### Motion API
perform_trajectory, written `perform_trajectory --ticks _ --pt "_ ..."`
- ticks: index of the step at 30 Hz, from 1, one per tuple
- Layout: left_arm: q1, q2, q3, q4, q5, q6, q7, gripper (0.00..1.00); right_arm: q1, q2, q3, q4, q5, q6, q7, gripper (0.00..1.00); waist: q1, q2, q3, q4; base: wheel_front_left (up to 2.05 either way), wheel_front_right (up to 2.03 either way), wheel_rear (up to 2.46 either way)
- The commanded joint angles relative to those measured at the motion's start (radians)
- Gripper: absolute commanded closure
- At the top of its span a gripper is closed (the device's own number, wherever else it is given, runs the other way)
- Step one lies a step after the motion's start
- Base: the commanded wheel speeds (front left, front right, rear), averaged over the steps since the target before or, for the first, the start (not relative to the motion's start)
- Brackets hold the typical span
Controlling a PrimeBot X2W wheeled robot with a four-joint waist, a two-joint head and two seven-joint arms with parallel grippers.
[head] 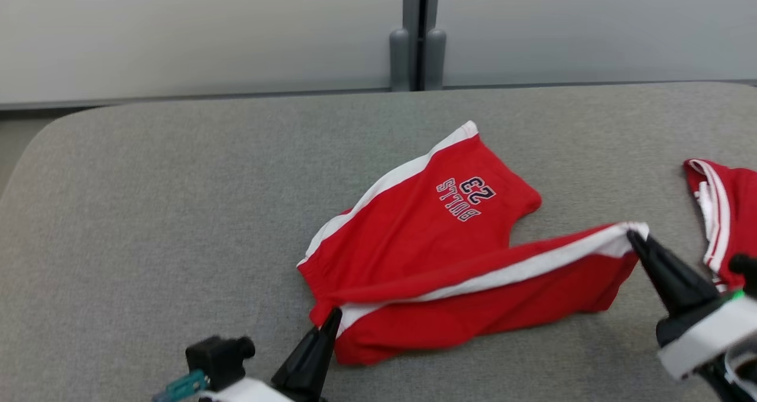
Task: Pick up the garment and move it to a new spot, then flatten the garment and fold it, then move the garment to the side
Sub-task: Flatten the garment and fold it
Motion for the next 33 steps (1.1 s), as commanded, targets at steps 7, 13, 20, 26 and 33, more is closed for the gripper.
perform_trajectory --ticks 7,13,20,26,33 --pt "-0.324 -0.089 -0.015 0.143 0.044 -0.008 0.095 1.00 -0.398 -0.108 0.095 0.147 0.040 0.000 0.081 1.00 0.0000 -0.0001 0.231 0.198 0.00 0.00 0.00" --pt "-0.448 -0.145 -0.032 0.264 0.052 -0.036 0.115 1.00 -0.561 -0.128 0.183 0.259 0.066 0.000 0.096 1.00 0.0000 -0.0001 0.289 0.247 0.00 0.00 0.00" --pt "-0.561 -0.190 -0.037 0.376 0.073 -0.042 0.101 1.00 -0.726 -0.146 0.292 0.380 0.108 0.000 0.090 1.00 0.0000 -0.0001 0.340 0.293 0.00 0.00 0.00" --pt "-0.597 -0.220 -0.038 0.433 0.062 -0.041 0.067 1.00 -0.821 -0.155 0.370 0.447 0.143 0.000 0.085 0.98 0.0000 -0.0001 0.360 0.305 0.00 0.00 0.00" --pt "-0.601 -0.223 -0.055 0.467 0.068 -0.017 0.052 0.00 -0.870 -0.164 0.445 0.469 0.177 0.000 0.122 0.00 0.0000 -0.0001 0.361 0.287 0.00 0.00 0.00"
